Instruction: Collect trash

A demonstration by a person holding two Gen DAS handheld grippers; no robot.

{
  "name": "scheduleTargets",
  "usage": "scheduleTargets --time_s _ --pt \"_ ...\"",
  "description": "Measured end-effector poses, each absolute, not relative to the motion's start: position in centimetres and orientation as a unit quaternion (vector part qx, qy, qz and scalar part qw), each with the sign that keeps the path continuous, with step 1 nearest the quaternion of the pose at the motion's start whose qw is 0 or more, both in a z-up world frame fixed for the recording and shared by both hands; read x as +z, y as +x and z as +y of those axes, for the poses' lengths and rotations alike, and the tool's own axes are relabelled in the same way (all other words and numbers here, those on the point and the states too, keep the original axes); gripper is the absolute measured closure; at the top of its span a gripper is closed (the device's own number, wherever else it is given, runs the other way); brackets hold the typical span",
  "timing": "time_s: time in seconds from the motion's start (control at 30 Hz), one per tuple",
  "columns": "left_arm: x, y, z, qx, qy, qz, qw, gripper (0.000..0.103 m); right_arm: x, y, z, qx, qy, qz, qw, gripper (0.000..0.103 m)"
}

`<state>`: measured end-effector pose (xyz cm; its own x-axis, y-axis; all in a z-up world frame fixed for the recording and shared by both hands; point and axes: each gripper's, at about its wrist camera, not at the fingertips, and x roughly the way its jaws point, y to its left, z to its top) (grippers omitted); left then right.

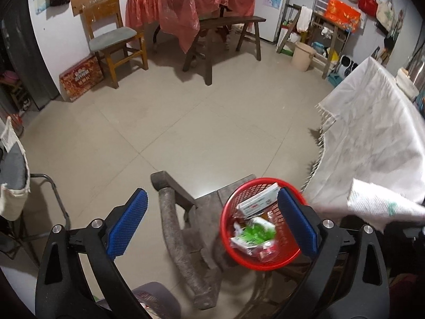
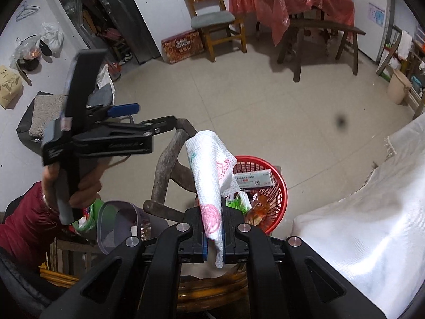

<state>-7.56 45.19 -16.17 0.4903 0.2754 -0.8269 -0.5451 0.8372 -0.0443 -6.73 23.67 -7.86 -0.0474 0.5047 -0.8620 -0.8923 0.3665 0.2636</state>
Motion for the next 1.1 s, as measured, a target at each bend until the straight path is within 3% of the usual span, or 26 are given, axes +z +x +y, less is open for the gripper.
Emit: scheduleTargets --time_s 0.83,0.93,0.97,1.1 --pt "-16.9 -10.9 42.7 0.257 -0.101 0.459 0.845 0.008 -11.6 -6.5 26.9 0.509 -0.227 0.523 0.645 0.093" --pt "-17.5 -10.7 42.7 0.250 -0.112 0.470 0.839 0.008 -12.8 -6.4 27.3 0.496 -0.237 0.530 0.646 0.061" --pt "-17.6 -10.6 42.6 0.249 -0.113 0.472 0.838 0.008 -12.9 -6.5 27.5 0.496 -0.240 0.526 0.648 0.055" --pt "-17.5 -10.4 42.3 0.247 -0.109 0.472 0.839 0.007 -12.7 -6.9 27.5 0.500 -0.242 0.520 0.649 0.049"
